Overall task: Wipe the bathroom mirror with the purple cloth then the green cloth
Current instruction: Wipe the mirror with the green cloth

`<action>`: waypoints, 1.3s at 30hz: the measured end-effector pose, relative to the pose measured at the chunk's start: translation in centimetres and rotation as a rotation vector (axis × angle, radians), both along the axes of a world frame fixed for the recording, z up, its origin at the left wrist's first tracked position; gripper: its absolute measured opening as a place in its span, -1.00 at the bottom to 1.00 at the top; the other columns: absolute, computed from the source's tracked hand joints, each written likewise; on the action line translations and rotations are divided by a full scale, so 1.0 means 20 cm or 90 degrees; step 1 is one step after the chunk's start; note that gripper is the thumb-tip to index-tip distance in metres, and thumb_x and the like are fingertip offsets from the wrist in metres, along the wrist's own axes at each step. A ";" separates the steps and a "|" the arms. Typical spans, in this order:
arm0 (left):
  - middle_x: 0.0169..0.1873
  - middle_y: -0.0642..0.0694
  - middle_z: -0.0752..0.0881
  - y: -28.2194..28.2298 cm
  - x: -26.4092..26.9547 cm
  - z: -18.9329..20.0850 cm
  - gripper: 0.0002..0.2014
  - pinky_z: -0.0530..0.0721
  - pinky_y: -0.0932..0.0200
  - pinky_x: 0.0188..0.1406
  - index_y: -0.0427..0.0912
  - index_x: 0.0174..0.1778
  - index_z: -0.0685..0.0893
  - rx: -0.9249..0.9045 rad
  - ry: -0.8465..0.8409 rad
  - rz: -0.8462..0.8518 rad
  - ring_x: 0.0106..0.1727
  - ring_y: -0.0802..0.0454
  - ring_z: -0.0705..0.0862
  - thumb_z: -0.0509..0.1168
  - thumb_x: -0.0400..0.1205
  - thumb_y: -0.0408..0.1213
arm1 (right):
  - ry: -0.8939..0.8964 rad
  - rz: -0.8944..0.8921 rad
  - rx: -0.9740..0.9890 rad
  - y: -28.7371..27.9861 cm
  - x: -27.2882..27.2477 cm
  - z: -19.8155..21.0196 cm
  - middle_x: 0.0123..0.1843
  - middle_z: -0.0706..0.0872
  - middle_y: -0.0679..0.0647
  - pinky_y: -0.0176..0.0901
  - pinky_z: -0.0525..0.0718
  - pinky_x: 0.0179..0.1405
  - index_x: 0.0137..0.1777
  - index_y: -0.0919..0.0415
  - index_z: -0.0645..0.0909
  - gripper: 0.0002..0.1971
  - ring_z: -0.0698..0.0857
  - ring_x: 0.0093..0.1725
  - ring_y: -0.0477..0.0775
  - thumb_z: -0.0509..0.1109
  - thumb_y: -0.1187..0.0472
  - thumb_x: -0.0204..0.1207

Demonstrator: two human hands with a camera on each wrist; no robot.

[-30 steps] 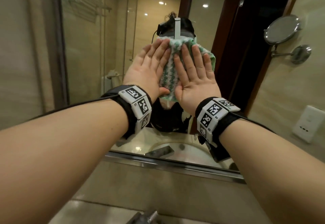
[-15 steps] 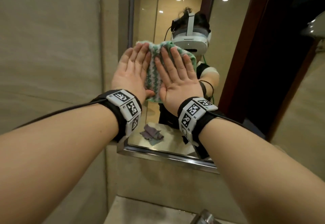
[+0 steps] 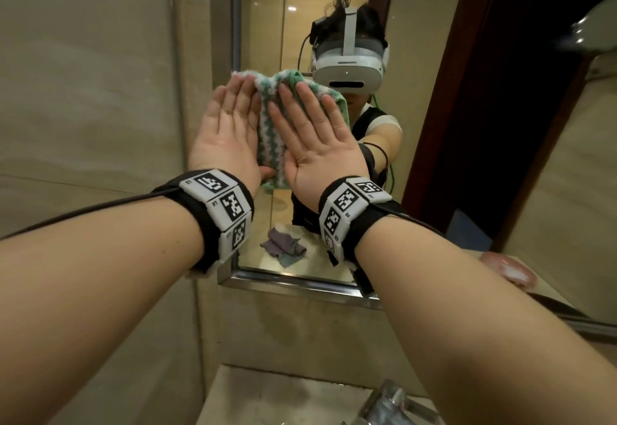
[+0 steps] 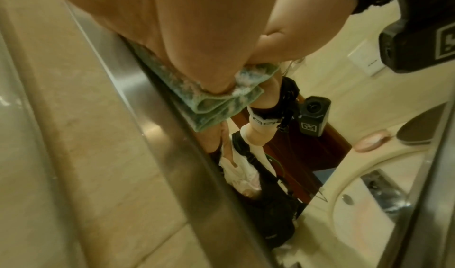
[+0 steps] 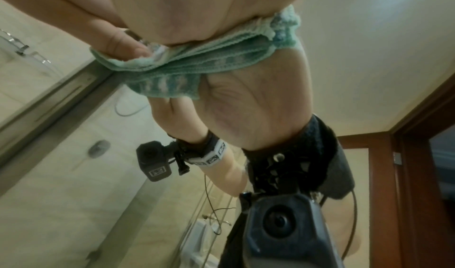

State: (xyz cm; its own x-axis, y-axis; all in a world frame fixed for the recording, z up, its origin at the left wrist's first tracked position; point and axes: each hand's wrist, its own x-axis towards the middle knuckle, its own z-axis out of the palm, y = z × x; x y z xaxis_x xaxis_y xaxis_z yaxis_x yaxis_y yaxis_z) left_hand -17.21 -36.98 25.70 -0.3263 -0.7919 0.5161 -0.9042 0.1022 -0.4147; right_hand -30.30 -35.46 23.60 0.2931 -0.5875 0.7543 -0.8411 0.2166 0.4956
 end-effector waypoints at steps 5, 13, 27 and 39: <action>0.32 -0.41 -0.58 0.07 -0.11 -0.04 -0.06 -0.40 -0.18 0.50 -0.55 0.31 -0.58 0.039 0.064 -0.013 0.57 -0.30 -0.40 -0.31 0.61 0.30 | 0.050 0.025 -0.006 0.06 -0.14 0.00 0.61 0.28 0.14 0.03 -0.13 0.59 0.60 0.18 0.24 -0.39 0.24 0.61 0.17 0.04 0.05 0.53; 0.25 -0.45 -0.65 0.24 -0.40 -0.07 -0.05 -0.45 -0.19 0.46 -0.58 0.18 -0.70 0.047 0.072 -0.110 0.56 -0.30 -0.44 -0.31 0.63 0.29 | 0.034 0.017 -0.005 0.29 -0.47 -0.04 0.61 0.29 0.16 0.01 -0.15 0.57 0.59 0.19 0.25 -0.43 0.26 0.60 0.19 0.01 0.07 0.57; 0.15 -0.49 -0.75 0.63 -1.09 -0.10 0.02 -0.58 -0.16 0.32 -0.58 0.13 -0.77 0.029 0.026 -0.240 0.44 -0.30 -0.59 -0.29 0.60 0.33 | -0.001 -0.036 -0.027 0.79 -1.22 -0.14 0.61 0.28 0.18 0.01 -0.15 0.58 0.60 0.16 0.11 -0.43 0.13 0.58 0.17 0.02 0.04 0.60; 0.11 -0.45 -0.79 0.85 -1.44 -0.15 0.00 -0.58 -0.13 0.34 -0.54 0.11 -0.81 0.014 0.020 -0.291 0.25 -0.25 -0.72 -0.29 0.61 0.32 | 0.025 -0.058 -0.016 1.05 -1.62 -0.18 0.58 0.34 0.17 -0.04 -0.16 0.55 0.58 0.16 0.14 -0.39 0.16 0.56 0.17 0.02 -0.07 0.57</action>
